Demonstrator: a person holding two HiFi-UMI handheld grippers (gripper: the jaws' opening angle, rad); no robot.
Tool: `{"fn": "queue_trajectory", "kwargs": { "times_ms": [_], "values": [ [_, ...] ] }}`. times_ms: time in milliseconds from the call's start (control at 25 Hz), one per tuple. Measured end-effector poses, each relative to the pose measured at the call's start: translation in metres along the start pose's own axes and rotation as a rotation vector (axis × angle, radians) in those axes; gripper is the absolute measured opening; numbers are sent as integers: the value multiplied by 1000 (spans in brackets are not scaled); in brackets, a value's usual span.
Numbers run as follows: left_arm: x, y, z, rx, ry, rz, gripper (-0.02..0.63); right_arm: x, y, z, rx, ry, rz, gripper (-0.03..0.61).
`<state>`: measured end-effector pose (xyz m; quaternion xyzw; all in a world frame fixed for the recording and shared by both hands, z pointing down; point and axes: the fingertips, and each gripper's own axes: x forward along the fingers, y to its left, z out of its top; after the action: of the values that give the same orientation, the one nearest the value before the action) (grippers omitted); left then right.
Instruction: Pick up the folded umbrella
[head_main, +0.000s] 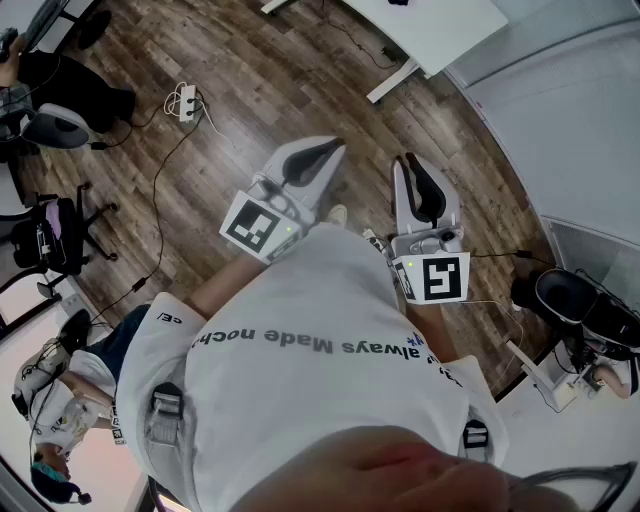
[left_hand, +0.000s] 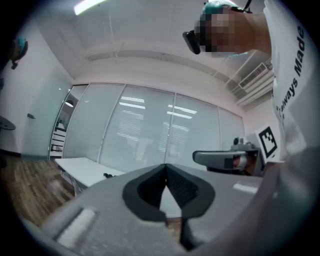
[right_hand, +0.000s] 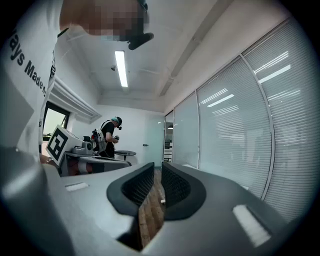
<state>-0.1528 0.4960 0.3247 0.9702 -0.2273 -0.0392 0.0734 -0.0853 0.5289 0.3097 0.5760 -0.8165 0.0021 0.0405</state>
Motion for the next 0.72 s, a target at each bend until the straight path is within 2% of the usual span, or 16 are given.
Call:
{"fn": "queue_trajectory", "kwargs": {
  "times_ms": [240, 400, 520, 720],
  "values": [
    [-8, 32, -2, -10, 24, 3, 0, 33, 13, 3, -2, 1, 17, 68],
    [-17, 58, 6, -15, 8, 6, 0, 56, 19, 10, 4, -17, -1, 74],
    [-18, 80, 3, -17, 27, 12, 0, 74, 22, 8, 6, -17, -3, 74],
    [-11, 107, 5, -31, 31, 28, 0, 100, 3, 2, 2, 7, -15, 72]
  ]
}}
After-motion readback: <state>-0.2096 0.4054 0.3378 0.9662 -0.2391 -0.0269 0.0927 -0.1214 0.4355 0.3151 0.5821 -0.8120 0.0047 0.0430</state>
